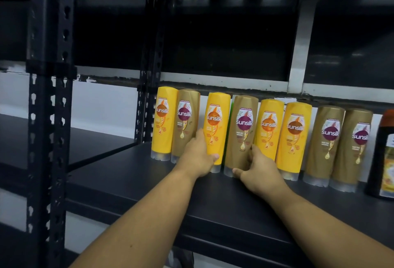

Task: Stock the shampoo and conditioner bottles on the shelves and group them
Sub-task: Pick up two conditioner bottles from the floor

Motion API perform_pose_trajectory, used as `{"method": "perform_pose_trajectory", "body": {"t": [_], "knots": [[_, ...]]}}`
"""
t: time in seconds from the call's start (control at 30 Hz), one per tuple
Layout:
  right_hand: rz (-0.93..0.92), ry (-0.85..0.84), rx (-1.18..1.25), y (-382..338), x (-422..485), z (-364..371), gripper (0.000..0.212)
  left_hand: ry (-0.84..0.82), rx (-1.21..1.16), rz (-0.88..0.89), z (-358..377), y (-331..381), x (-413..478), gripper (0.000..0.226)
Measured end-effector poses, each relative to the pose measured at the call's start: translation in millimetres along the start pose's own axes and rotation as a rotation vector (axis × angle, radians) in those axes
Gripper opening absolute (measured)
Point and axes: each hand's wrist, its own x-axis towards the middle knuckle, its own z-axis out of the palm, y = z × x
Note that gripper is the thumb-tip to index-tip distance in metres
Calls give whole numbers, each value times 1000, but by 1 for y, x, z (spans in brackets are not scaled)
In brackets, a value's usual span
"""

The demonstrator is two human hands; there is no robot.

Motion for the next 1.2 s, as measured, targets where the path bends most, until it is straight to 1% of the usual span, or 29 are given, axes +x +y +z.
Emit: {"method": "perform_pose_trajectory", "body": {"t": [0.07, 0.17, 0.33, 0.47, 0.73, 0.83, 0.93, 0.97, 1.07, 1.13, 1.2], "knots": [[-3, 23, -28, 1, 2, 2, 69, 7, 41, -12, 1, -2, 1, 64], [3, 30, -132, 1, 4, 3, 62, 8, 56, -28, 1, -3, 1, 58], [21, 30, -246, 2, 6, 6, 56, -21, 71, -33, 0, -3, 3, 60], [25, 23, -310, 5, 9, 8, 51, -37, 139, -33, 1, -3, 4, 63], [-16, 42, -507, 2, 5, 8, 49, 6, 184, -67, 4, -7, 7, 50], [-32, 27, -565, -2, 1, 4, 47, 43, 201, -74, 3, -8, 7, 40], [-62, 11, -641, -8, -5, 1, 45, 77, 255, -64, -1, -6, 0, 20], [-73, 7, -662, -10, -7, 0, 44, 76, 284, -54, -3, -5, -5, 17], [-104, 3, -711, -16, -13, -5, 41, 12, 414, 23, -14, 0, -22, 19], [-135, -11, -753, -18, -16, -9, 38, -75, 534, 91, -20, 3, -35, 24], [-178, -60, -756, -22, -19, -10, 34, -181, 552, 112, -27, 4, -48, 26]]}}
